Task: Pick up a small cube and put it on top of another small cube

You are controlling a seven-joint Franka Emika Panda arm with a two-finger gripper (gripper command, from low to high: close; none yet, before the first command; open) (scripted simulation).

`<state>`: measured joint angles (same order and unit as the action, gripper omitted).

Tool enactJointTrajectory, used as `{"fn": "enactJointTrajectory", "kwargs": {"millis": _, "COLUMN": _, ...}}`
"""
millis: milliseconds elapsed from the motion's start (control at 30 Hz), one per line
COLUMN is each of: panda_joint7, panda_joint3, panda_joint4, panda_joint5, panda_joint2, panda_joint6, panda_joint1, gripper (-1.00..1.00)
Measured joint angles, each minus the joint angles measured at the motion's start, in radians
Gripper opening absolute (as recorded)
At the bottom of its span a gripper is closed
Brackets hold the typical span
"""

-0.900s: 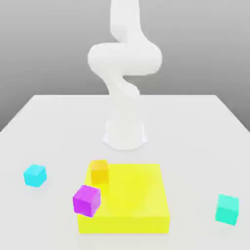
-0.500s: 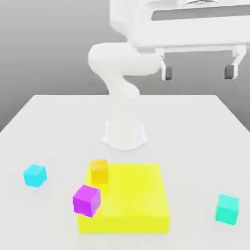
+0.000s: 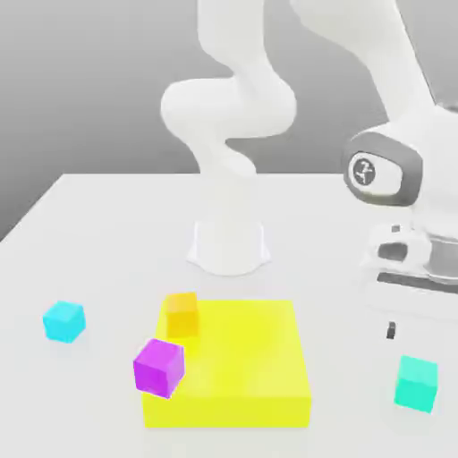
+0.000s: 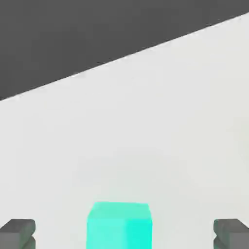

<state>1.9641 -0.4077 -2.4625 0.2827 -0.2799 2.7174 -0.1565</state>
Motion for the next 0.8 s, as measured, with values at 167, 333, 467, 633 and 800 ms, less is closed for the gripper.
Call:
{"fn": "enactJointTrajectory", "kwargs": {"millis": 167, "panda_joint7": 0.106, "panda_joint3": 0.127, "panda_joint4": 0.035, "panda_joint5": 0.122, "panda_joint2": -0.166, "panda_joint6": 0.118, "panda_joint1": -0.109, "gripper": -1.0}}
{"fn": "enactJointTrajectory", "kwargs": {"millis": 333, "panda_joint7": 0.107, "panda_joint3": 0.127, "panda_joint4": 0.035, "panda_joint5": 0.122, "panda_joint2": -0.166, "panda_joint6": 0.121, "panda_joint1": -0.109, "gripper": -1.0}}
{"fn": "enactJointTrajectory", "kwargs": {"millis": 467, "panda_joint7": 0.07, "panda_joint3": 0.083, "panda_joint4": 0.02, "panda_joint5": 0.073, "panda_joint2": -0.108, "panda_joint6": 0.078, "panda_joint1": -0.076, "gripper": -1.0}}
{"fn": "enactJointTrajectory", "kwargs": {"millis": 633, "panda_joint7": -0.073, "panda_joint3": 0.015, "panda_joint4": 0.004, "panda_joint5": -0.038, "panda_joint2": 0.021, "panda_joint6": -0.003, "panda_joint1": 0.008, "gripper": -1.0}}
{"fn": "enactJointTrajectory", "kwargs": {"millis": 800, "panda_joint7": -0.283, "panda_joint3": 0.083, "panda_joint4": -0.032, "panda_joint5": -0.082, "panda_joint2": 0.091, "panda_joint6": -0.012, "panda_joint1": 0.157, "gripper": -1.0}}
